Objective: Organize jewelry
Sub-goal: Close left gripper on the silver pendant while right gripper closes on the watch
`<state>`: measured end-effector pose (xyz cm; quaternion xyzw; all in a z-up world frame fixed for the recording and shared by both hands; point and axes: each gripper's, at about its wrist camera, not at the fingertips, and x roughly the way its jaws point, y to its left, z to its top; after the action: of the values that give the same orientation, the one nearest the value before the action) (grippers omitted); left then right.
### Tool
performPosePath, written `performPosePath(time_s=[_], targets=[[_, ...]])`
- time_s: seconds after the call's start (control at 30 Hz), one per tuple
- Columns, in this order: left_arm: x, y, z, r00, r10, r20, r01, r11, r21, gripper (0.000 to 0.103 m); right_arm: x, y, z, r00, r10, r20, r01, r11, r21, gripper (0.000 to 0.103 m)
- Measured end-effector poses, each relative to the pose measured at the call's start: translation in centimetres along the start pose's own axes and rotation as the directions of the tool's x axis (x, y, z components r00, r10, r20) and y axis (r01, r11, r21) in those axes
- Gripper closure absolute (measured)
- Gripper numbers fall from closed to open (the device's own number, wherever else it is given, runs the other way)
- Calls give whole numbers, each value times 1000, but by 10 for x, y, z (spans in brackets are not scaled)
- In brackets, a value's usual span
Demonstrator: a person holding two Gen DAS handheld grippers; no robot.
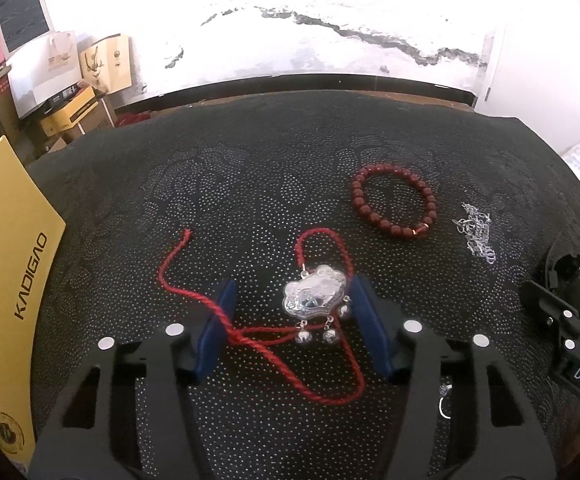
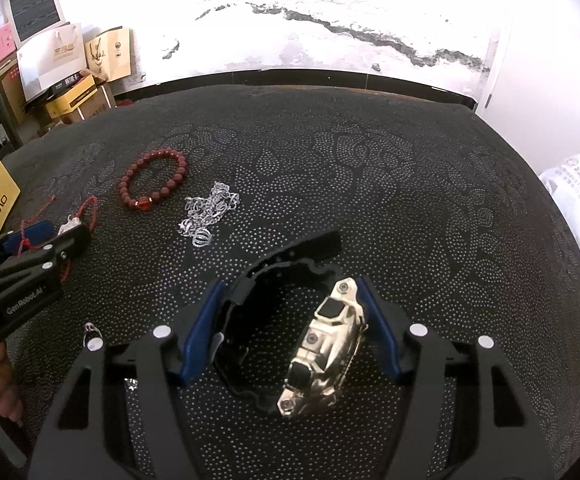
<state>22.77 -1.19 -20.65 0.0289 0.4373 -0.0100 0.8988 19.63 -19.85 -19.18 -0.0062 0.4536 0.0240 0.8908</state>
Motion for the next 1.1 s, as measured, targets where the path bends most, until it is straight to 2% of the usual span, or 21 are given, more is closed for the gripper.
performPosePath(time_s=[0.07, 0.13, 0.47, 0.9, 1.1], targets=[[-1, -3, -1, 1000, -4, 4, 4, 1000, 13, 58, 1, 0, 2, 1000, 0, -1, 0, 1000, 0, 40], [-2, -9, -2, 1000, -6, 9, 5, 999, 31, 70, 0, -1, 2, 1000, 2, 0, -2, 1000, 1, 41], [-3, -6, -5, 1000, -9, 11, 9, 1000, 19, 71, 0, 0, 3, 1000, 11, 4, -11, 1000, 4, 45], [-6, 2, -1, 1000, -4, -8, 4, 1000, -7, 71, -12, 2, 9, 999, 17, 28, -17, 1000, 3, 46], [-16, 7, 6, 1000, -2, 6, 2, 1000, -21, 71, -23, 6, 12, 999, 19, 48, -19, 1000, -3, 46]])
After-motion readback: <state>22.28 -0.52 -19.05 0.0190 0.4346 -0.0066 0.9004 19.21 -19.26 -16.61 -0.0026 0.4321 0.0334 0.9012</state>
